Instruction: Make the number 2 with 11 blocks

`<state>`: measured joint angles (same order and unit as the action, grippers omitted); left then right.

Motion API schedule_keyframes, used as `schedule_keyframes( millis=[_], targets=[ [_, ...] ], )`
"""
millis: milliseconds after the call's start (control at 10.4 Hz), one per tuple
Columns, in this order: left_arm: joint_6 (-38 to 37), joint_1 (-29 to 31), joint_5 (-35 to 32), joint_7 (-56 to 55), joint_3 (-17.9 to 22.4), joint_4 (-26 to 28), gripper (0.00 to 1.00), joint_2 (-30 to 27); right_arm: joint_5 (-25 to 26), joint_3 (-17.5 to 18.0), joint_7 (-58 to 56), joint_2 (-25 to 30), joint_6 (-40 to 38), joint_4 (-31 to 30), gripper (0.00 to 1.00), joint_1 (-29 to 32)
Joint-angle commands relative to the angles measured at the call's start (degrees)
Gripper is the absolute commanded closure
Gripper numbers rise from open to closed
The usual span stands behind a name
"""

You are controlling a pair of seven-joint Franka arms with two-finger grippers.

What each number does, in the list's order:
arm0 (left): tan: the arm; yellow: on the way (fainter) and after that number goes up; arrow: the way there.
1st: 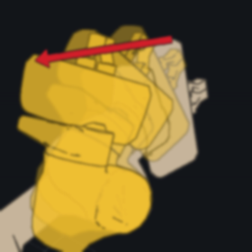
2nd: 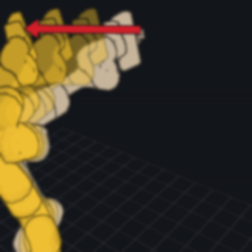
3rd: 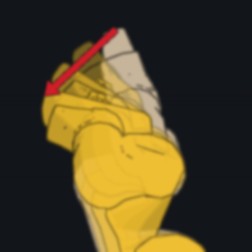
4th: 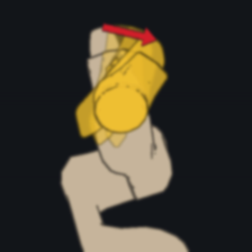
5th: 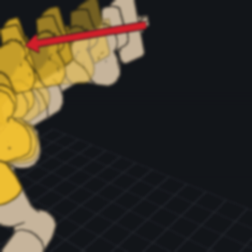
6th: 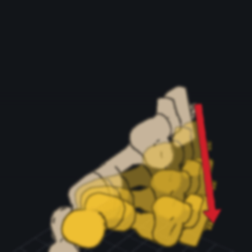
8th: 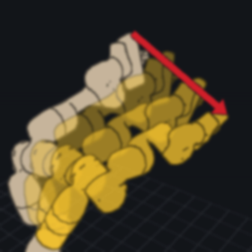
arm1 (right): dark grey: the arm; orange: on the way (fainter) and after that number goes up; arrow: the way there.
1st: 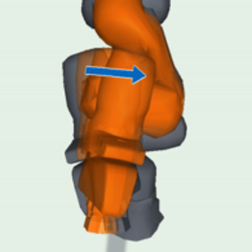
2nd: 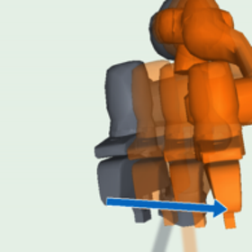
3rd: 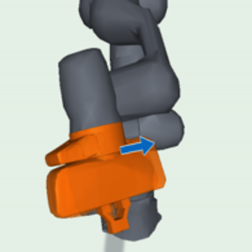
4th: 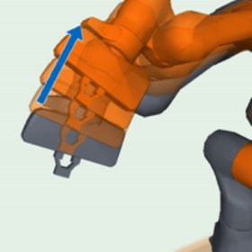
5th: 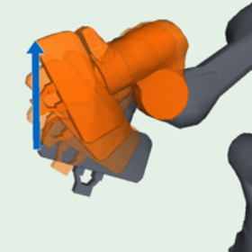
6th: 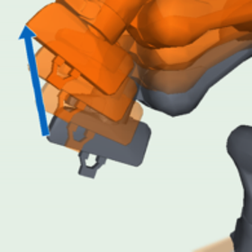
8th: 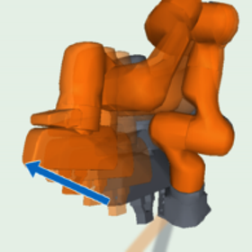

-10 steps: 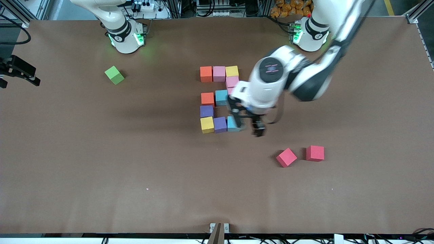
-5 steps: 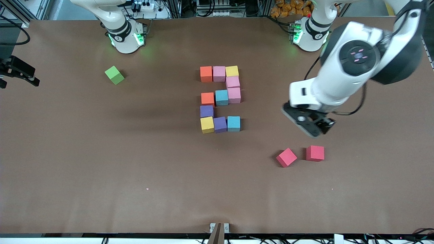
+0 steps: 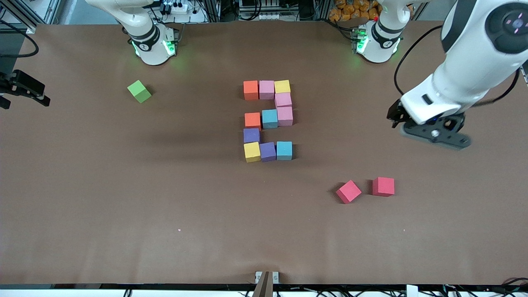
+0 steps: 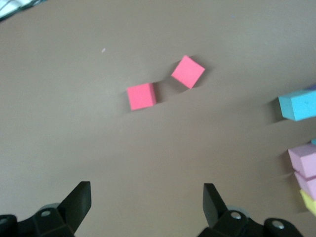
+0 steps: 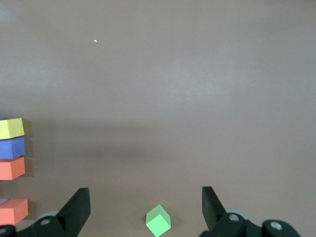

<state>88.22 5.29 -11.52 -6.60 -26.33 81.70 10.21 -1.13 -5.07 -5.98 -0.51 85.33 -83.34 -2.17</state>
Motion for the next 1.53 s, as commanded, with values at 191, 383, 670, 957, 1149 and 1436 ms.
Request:
schedule_keyframes(
  millis=[191, 383, 670, 957, 1149, 1436],
  targets=[
    [-1.9, 2.7, 0.6, -7.9, 0.0, 2.9, 0.00, -4.8, 0.0, -0.1, -0.6, -0.5, -0.9, 1.2, 0.00, 1.7],
    [-1.8, -2.7, 2.0, 1.6, 10.9, 3.0, 0.00, -6.2, 0.0, -0.1, -0.6, -0.6, -0.9, 1.2, 0.00, 1.7],
    [-1.9, -7.8, 6.1, 6.7, 21.3, 4.2, 0.00, -7.9, 0.1, -0.1, -0.5, -0.6, -0.9, 1.2, 0.00, 1.7],
    [-0.4, -11.5, 6.7, 5.8, 28.2, 5.6, 0.00, -9.8, 0.1, -0.1, -0.6, -0.6, -0.9, 1.1, 0.00, 1.7],
    [0.0, -11.1, 7.8, 5.9, 28.6, 5.6, 0.00, -9.7, 0.0, -0.1, -0.6, -0.6, -0.9, 1.0, 0.00, 2.2],
    [-0.1, -8.5, 6.4, 6.9, 25.6, 5.1, 0.00, -8.6, 0.0, 0.0, -0.6, -0.6, -0.9, 1.0, 0.00, 2.4]
  ],
)
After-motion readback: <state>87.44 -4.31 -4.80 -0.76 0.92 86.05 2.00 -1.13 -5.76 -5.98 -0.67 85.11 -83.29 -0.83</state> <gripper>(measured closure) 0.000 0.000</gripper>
